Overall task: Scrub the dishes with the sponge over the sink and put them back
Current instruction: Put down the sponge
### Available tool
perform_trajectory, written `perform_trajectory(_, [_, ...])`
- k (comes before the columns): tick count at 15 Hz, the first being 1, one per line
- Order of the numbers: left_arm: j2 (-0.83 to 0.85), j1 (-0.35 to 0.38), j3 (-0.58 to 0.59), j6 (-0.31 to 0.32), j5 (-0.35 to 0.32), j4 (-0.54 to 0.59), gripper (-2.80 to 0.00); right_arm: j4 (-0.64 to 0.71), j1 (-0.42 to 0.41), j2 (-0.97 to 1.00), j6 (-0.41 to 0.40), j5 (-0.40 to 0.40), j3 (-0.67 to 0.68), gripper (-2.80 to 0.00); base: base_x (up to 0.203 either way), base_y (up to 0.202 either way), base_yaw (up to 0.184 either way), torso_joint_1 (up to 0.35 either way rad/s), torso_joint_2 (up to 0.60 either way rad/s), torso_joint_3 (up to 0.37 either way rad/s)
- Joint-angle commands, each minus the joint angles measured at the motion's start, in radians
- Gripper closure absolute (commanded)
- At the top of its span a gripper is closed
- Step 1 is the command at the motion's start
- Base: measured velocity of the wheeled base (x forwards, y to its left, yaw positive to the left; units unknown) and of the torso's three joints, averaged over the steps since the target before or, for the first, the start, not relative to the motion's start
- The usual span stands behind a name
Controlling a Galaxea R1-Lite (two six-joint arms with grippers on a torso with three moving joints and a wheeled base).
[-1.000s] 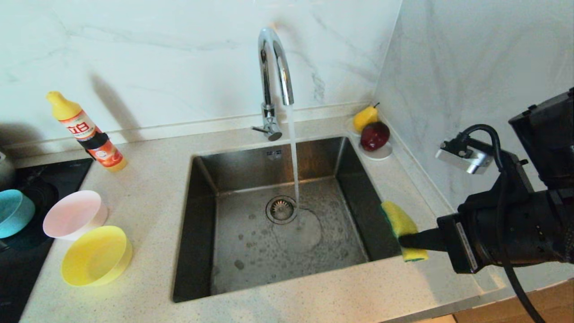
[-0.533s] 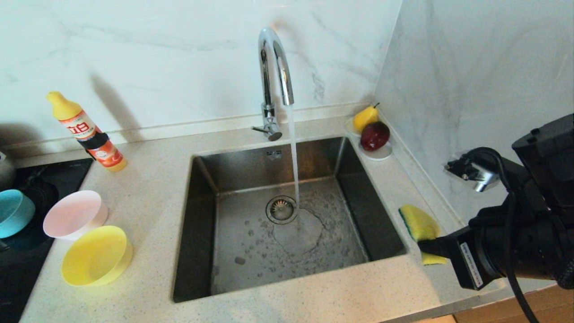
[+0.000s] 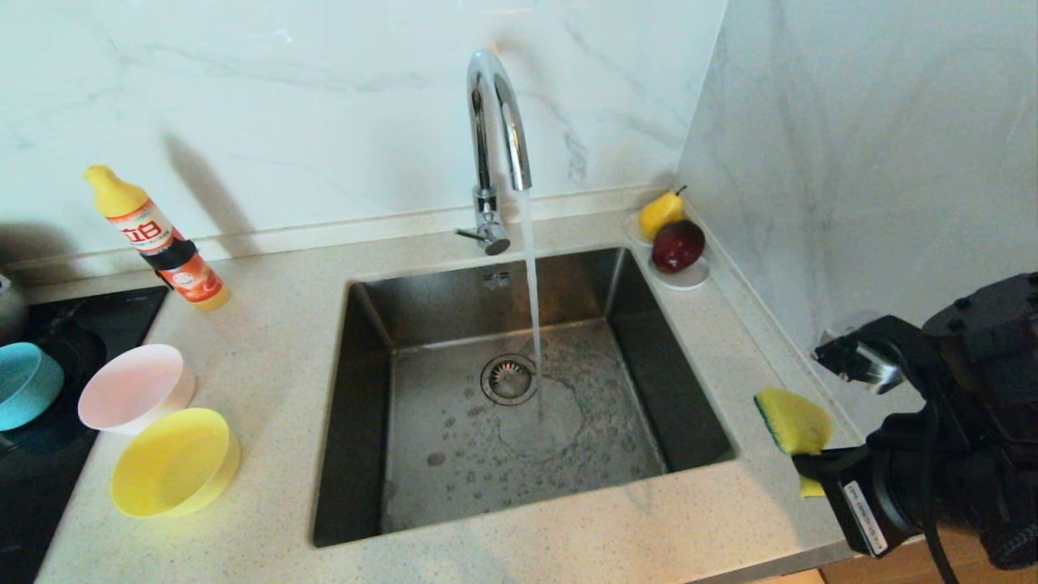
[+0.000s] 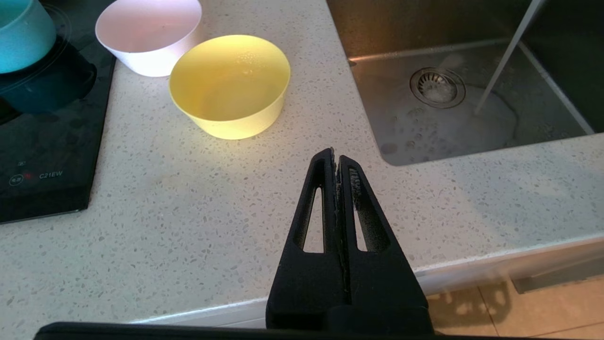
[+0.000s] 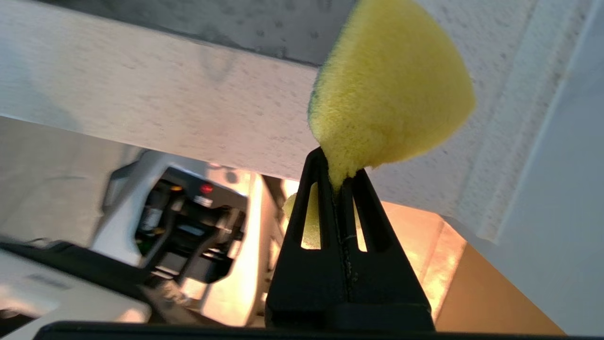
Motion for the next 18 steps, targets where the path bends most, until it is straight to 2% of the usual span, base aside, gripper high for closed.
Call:
perform_trajectory(1, [0.001, 0.000, 0.005, 0.000, 0.000, 0.000, 0.00, -0.018, 0.028, 0.027, 0.000, -0.058, 0.051, 0.00, 0.000, 0.000, 0.000, 0.000, 0.00, 0.000])
perform_trajectory(10, [0.001, 0.000, 0.005, 0.000, 0.000, 0.000, 0.00, -0.302, 0.029, 0.118, 0.001, -0.201, 0.268, 0.00, 0.000, 0.000, 0.000, 0.000, 0.00, 0.000])
perform_trajectory(18, [0.001, 0.000, 0.006, 0.000, 0.000, 0.000, 0.00, -0.465, -0.037, 0.246, -0.003, -0.214, 0.349, 0.00, 0.000, 0.000, 0.000, 0.000, 0.00, 0.000])
